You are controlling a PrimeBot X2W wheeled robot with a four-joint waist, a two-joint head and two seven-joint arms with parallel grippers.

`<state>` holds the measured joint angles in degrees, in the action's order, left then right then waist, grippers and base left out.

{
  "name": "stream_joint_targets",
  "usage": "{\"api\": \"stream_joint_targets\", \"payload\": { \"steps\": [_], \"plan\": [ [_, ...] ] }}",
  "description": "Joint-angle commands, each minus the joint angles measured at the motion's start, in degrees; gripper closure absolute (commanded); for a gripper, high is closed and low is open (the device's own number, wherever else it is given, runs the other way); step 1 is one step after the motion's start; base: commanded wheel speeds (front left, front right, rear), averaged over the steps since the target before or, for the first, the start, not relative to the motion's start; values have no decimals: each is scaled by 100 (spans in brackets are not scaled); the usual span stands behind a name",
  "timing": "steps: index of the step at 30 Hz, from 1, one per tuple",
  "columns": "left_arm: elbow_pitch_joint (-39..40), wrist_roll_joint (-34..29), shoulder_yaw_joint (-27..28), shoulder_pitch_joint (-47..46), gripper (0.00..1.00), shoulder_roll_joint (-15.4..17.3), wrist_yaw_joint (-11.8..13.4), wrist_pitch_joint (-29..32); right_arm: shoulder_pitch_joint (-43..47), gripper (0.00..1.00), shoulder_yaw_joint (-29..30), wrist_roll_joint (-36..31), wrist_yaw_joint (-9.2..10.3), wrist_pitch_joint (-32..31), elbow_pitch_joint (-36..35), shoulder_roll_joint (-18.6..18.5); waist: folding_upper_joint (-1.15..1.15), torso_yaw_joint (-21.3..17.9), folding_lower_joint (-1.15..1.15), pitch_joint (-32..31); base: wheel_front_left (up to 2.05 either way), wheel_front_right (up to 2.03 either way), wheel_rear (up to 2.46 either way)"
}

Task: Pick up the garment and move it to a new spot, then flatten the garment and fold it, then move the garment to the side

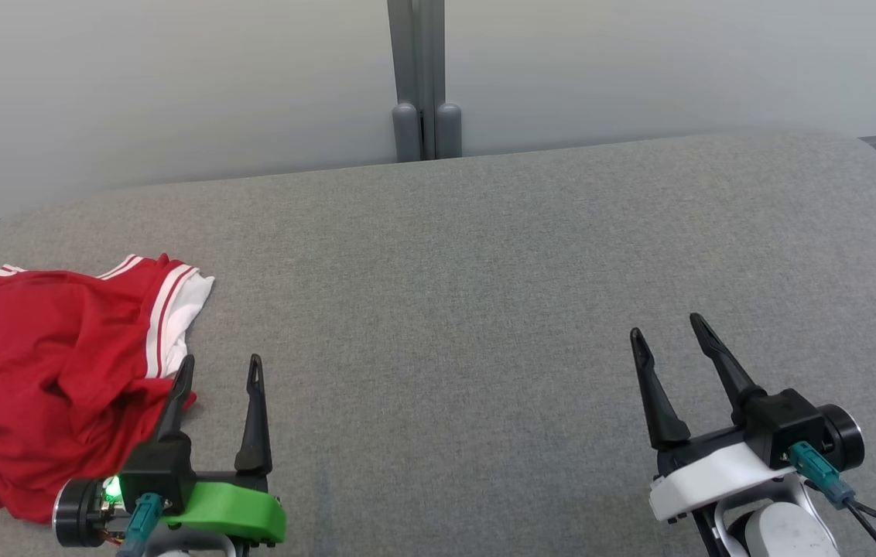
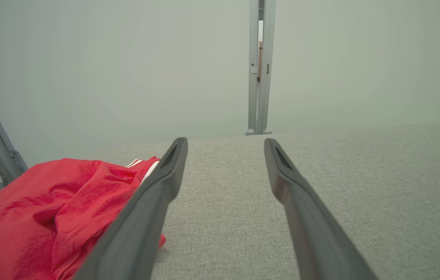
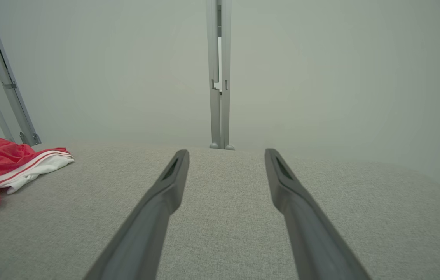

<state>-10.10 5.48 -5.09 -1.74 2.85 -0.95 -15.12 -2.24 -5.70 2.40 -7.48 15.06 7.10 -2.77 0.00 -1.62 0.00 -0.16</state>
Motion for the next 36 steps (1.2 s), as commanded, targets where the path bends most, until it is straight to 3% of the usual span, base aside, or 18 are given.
{"api": "stream_joint_targets", "payload": {
  "steps": [1,17,24,36],
  "plan": [
    [-21,0,21,62,0,10,-19,-6,63,0,13,14,-3,18,13,-20,0,3,0,-1,0,0,0],
    [-137,-15,49,107,0,11,-20,-6,98,0,-119,39,-3,18,30,-19,0,184,0,-9,0,0,0],
    [-176,-85,128,174,0,11,-5,-5,210,0,-231,25,-2,18,6,-20,0,668,0,-37,0,0,0],
    [-109,-221,369,457,0,12,-23,-5,317,0,-422,128,-2,18,89,-19,0,1825,0,-190,0,0,0]
  ]
}}
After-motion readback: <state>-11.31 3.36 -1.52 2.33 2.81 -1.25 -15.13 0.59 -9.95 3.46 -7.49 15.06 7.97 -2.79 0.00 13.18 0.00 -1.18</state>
